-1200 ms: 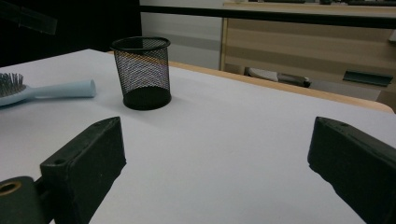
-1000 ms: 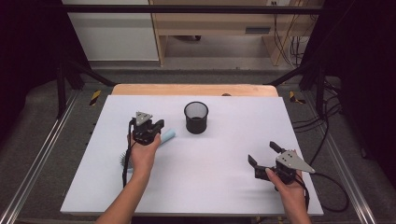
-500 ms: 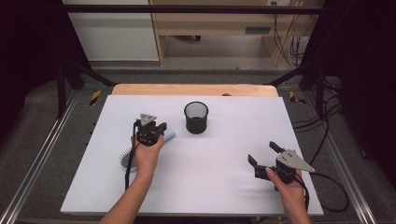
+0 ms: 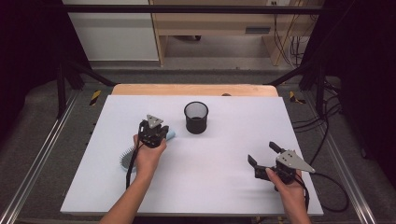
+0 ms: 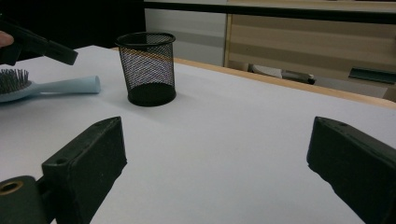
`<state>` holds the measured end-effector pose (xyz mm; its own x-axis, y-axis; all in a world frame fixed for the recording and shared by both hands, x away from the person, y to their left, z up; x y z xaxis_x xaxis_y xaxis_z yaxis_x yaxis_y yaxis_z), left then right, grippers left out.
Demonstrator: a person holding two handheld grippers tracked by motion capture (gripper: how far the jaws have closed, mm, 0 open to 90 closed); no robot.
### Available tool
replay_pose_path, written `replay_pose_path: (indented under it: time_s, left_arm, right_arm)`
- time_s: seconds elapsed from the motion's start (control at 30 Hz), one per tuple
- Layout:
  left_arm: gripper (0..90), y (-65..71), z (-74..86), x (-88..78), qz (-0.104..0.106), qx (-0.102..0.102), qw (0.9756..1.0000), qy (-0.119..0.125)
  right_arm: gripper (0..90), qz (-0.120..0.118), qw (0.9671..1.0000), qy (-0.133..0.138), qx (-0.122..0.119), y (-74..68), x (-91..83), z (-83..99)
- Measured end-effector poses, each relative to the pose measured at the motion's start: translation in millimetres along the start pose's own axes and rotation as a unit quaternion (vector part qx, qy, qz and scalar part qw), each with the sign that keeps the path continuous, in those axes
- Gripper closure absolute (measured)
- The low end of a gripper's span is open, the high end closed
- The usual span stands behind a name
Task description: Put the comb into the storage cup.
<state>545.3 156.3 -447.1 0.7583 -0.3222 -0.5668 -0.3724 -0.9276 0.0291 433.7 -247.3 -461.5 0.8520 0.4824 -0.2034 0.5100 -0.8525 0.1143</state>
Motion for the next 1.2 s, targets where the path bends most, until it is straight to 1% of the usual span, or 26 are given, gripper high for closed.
replay_pose_path:
  time_s: [0.03, 0.1, 0.27, 0.33, 0.37, 0.47, 0.5, 0.6, 0.7, 0.73, 0.83, 0.93, 1.0, 1.03, 1.1, 1.2]
  left_arm:
    - [90.0, 0.2, 0.0, 0.9, -0.005, 0.011, 0.9999, -0.003]
    - [90.0, 0.2, 0.2, 3.2, -0.007, 0.022, 0.9997, -0.009]
    - [90.0, -1.0, -1.7, 9.3, -0.006, 0.023, 0.9996, -0.017]
    - [90.0, -1.3, -3.1, 10.5, -0.006, 0.026, 0.9995, -0.019]
    - [90.0, -2.0, -6.8, 12.4, -0.008, 0.03, 0.9993, -0.021]
    - [90.0, -3.3, -10.3, 14.6, -0.007, 0.027, 0.9993, -0.023]
    - [90.0, -4.3, -13.7, 17.4, -0.004, 0.026, 0.9993, -0.026]
    - [90.0, -5.7, -17.9, 21.9, -0.001, 0.027, 0.9992, -0.031]
    - [90.0, -6.7, -20.6, 26.0, 0.003, 0.028, 0.9988, -0.041]
    - [90.0, -7.2, -20.9, 27.4, 0.004, 0.028, 0.9985, -0.047]
    - [90.0, -8.5, -20.3, 31.4, 0.005, 0.025, 0.998, -0.058]
    - [90.0, -9.7, -18.5, 35.3, 0.004, 0.027, 0.9972, -0.07]
    - [90.0, -10.4, -17.0, 37.5, 0.006, 0.025, 0.9968, -0.076]
    - [90.0, -10.4, -17.0, 37.5, 0.006, 0.025, 0.9968, -0.076]
    - [90.0, -10.3, -15.6, 39.8, 0.007, 0.023, 0.9962, -0.084]
    - [90.0, -10.0, -15.2, 40.7, 0.005, 0.022, 0.9961, -0.086]
  right_arm:
    - [4.7, 0.0, 1.0, 0.0, 0.0, -0.2, 0.0, 0.0]
    - [4.8, -0.001, 1.0, 0.0, -0.001, -0.5, 0.2, 0.1]
    - [5.1, -0.004, 1.0, -0.001, -0.003, -1.8, 0.6, 0.0]
    - [5.2, -0.006, 1.0, 0.0, -0.004, -2.6, 0.6, 0.0]
    - [5.2, -0.007, 1.0, 0.0, -0.005, -3.0, 0.6, -0.1]
    - [5.2, -0.009, 0.9999, 0.0, -0.006, -4.1, 0.7, -0.4]
    - [5.2, -0.009, 0.9999, 0.001, -0.007, -4.4, 0.7, -0.5]
    - [5.2, -0.01, 0.9999, 0.001, -0.008, -5.2, 0.6, -0.6]
    - [5.3, -0.012, 0.9999, 0.0, -0.009, -5.7, 0.6, -0.6]
    - [5.3, -0.012, 0.9999, 0.0, -0.009, -5.7, 0.7, -0.6]
    - [5.3, -0.012, 0.9999, -0.001, -0.008, -5.9, 1.3, -0.4]
    - [5.3, -0.012, 0.9999, -0.001, -0.008, -5.9, 1.3, -0.3]
    - [5.3, -0.013, 0.9999, -0.001, -0.008, -6.1, 1.0, -0.4]
    - [5.3, -0.013, 0.9999, -0.001, -0.008, -6.2, 0.9, -0.4]
    - [5.3, -0.013, 0.9999, -0.001, -0.008, -6.3, 1.0, -0.4]
    - [5.3, -0.013, 0.9999, -0.001, -0.009, -6.4, 1.3, -0.3]
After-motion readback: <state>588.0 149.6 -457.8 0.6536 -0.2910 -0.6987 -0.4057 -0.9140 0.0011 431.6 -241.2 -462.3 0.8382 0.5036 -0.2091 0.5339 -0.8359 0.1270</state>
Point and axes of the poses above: each handheld gripper's, and its own axes: x roughly forward along the jaws, z roughly out of its underside, y roughly to its right, the point moved 1 cm from there along x, roughly forward along the jaws, and after that the axes turned 6 degrees about -x, right-handed, at the moved point
